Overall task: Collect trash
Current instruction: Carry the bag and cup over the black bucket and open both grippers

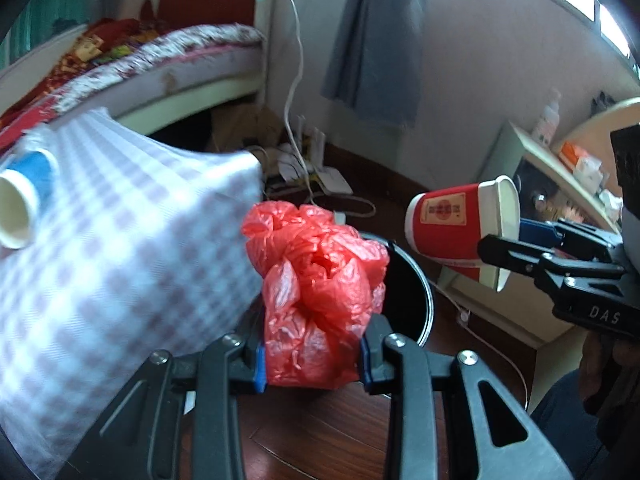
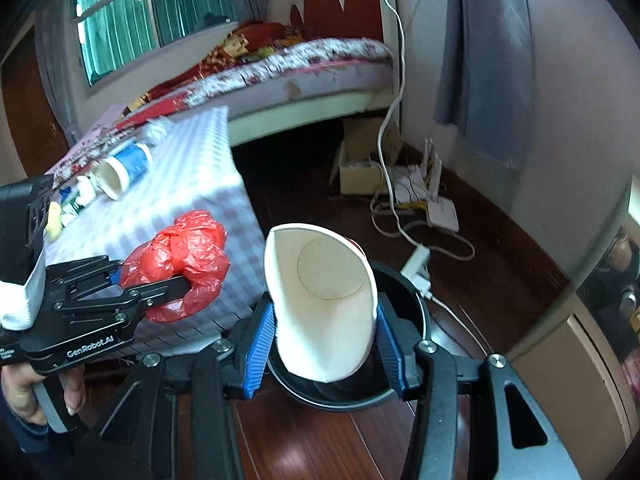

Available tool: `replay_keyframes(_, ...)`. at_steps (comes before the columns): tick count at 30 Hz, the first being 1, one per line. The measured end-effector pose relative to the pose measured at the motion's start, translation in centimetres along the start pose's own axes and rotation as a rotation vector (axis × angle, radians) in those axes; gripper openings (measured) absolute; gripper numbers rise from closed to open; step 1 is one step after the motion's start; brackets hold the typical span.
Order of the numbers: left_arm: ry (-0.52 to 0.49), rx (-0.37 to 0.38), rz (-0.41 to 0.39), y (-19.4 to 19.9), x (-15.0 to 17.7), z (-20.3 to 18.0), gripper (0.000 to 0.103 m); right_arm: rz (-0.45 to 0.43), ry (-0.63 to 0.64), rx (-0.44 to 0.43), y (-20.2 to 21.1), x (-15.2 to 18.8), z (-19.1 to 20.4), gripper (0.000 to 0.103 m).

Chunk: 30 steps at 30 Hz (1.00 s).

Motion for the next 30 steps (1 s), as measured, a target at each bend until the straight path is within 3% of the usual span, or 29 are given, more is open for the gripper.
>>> replay_keyframes(11, -0.028, 0.093, 0.161, -7.3, 1.8, -1.0, 0.038, 0.149, -0.036, -0.035, -6.0, 2.9, -3.8, 0.052)
replay_keyframes(12, -0.025, 0.105, 0.166, -7.6, 1.9, -1.1, 0.045, 0.161, -0.043, -0.046, -6.6, 2.9, -4.0, 0.060)
replay_keyframes(13, -0.016, 0.109, 0.174, -7.8, 2.1, -1.2, 0.070, 0.186, -0.043, -0.051, -7.4, 3.1, -4.3, 0.074)
replay_keyframes(15, 0.005, 0.086, 0.170, -7.8, 2.2, -0.7, 0.100, 0.220, -0.052, 0.013, -8.4, 3.3, -5.2, 0.078)
replay_keyframes(18, 0.043, 0.021, 0.168, -7.3, 2.8, 1.0, 0.102, 0.232, -0.126, 0.047, -8.6, 3.3, -6.7, 0.078)
replay_keyframes(20, 0.054, -0.030, 0.146, -5.9, 3.2, 1.9, 0.102, 0.228, -0.138, 0.058, -8.2, 3.4, -6.6, 0.083)
replay_keyframes(23, 0.056, -0.089, 0.122, -4.2, 3.5, 2.4, 0.102, 0.234, -0.098, 0.089, -8.0, 3.8, -5.3, 0.102)
replay_keyframes(30, 0.060, -0.189, 0.104, -0.9, 3.3, 3.8, 0.102, 0.239, -0.099, 0.098, -7.7, 4.1, -2.6, 0.102)
Point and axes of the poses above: each gripper's, at about its wrist camera, not at the fingertips, and y roughly against the way its jaws point, z to its left, x to its underside, the point moved 3 cm from there along -y, roughly the way its jaws point, and after that the axes turned 9 degrees about -z, right-handed, at the moved point
